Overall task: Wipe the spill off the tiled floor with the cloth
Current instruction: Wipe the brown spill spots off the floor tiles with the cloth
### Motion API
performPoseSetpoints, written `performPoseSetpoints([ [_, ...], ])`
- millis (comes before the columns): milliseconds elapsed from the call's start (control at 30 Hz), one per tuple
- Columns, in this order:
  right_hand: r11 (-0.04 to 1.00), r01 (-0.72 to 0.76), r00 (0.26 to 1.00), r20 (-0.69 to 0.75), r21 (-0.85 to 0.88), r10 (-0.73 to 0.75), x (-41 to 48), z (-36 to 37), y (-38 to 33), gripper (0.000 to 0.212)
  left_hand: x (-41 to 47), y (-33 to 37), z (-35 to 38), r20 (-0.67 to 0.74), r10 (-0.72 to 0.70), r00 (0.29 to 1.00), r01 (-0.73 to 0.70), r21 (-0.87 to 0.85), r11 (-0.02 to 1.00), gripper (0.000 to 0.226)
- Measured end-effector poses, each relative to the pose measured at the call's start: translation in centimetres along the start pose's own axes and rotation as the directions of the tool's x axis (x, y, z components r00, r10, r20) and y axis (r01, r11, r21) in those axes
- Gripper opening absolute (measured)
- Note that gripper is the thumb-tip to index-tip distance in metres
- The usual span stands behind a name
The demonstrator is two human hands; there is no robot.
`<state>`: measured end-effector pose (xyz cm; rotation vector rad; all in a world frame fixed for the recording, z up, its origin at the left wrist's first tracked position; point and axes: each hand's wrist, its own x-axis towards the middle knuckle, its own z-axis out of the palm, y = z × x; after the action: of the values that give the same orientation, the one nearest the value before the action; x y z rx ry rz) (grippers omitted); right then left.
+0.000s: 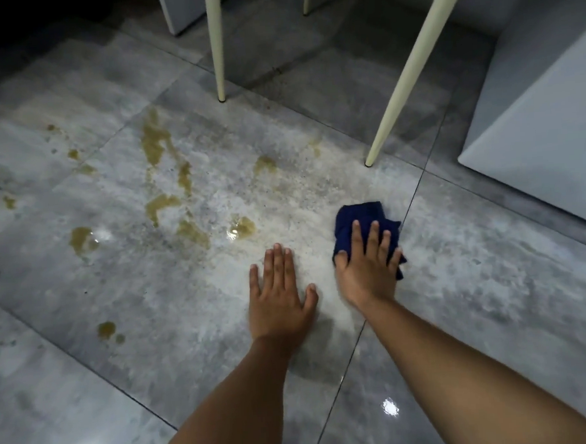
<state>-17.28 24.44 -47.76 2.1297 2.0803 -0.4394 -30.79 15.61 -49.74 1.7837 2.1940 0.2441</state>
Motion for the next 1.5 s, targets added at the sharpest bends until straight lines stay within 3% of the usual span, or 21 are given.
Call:
performPoseSetpoints([
  [100,0.996,0.075,0.997,0.000,-0.038,-0.075,2.9,-2.0,2.8,0.063,0.8,0.6,-0.4,-0.017,0.014,1.000,-0.014,-0.021,1.000,0.074],
  [233,0.982,-0.159,0.983,-0.072,0.098,0.167,0.5,-1.1,2.9,0.062,1.9,-1.4,-1.1,-0.069,0.024,0.997,-0.022,0.029,0.999,0.075],
  [333,0.975,-0.198,0.977,-0.059,0.101,0.204,-3.8,1.1,-0.1,0.063,1.0,-2.1,-0.3,-0.074,0.011,0.997,-0.009,0.028,1.000,0.075],
  [500,1.000,-0.014,0.998,-0.063,0.010,0.015,-1.7,-0.1,1.4,0.063,0.8,-0.1,0.2,-0.012,0.028,1.000,-0.028,-0.022,0.999,0.074],
  [600,0.989,-0.131,0.988,-0.077,0.063,0.135,-2.1,0.1,3.7,0.062,1.7,0.2,-0.4,0.087,0.042,0.995,-0.040,-0.028,0.999,0.075],
  [700,0.974,-0.212,0.977,0.004,0.085,0.212,-6.9,2.2,2.8,0.062,1.3,-1.1,-1.2,0.201,0.071,0.977,-0.070,-0.010,0.997,0.077],
  [767,0.982,-0.182,0.983,0.009,0.053,0.182,-9.2,3.3,2.3,0.063,1.0,-2.0,-2.1,0.185,0.057,0.981,-0.048,-0.051,0.998,0.080],
  [833,0.994,-0.103,0.995,-0.006,0.039,0.103,-10.8,3.3,0.1,0.061,0.1,-5.0,-4.7,0.054,-0.037,0.998,0.040,-0.038,0.998,0.079],
  [967,0.994,0.085,0.994,-0.071,0.067,-0.080,-14.2,4.1,-5.4,0.061,-2.3,-12.1,-7.5,-0.059,-0.148,0.987,0.149,0.007,0.989,0.073],
  [1067,0.958,0.273,0.962,-0.016,0.092,-0.272,-17.0,5.4,-11.8,0.060,-5.9,-18.9,-9.5,-0.100,-0.295,0.950,0.300,0.035,0.953,0.069],
  [1167,0.901,0.433,0.900,-0.059,0.018,-0.431,-15.2,6.0,-15.5,0.061,-8.7,-23.6,-10.6,-0.122,-0.422,0.898,0.428,0.024,0.904,0.063],
  [1233,0.907,0.421,0.905,-0.054,-0.030,-0.422,-12.9,5.8,-15.5,0.064,-9.3,-25.4,-10.4,-0.136,-0.472,0.871,0.476,-0.002,0.880,0.063],
  [1300,0.951,0.309,0.948,-0.087,0.001,-0.308,-12.8,6.4,-15.2,0.064,-9.9,-26.9,-10.1,-0.151,-0.508,0.848,0.512,-0.012,0.859,0.063],
  [1400,0.976,0.202,0.972,-0.142,0.080,-0.189,-17.9,8.6,-17.1,0.063,-11.2,-29.2,-10.1,-0.179,-0.546,0.819,0.552,-0.014,0.834,0.065],
  [1500,0.938,0.341,0.935,-0.125,0.063,-0.331,-21.6,9.5,-19.7,0.062,-10.4,-30.3,-10.3,-0.213,-0.571,0.792,0.572,-0.065,0.818,0.063],
])
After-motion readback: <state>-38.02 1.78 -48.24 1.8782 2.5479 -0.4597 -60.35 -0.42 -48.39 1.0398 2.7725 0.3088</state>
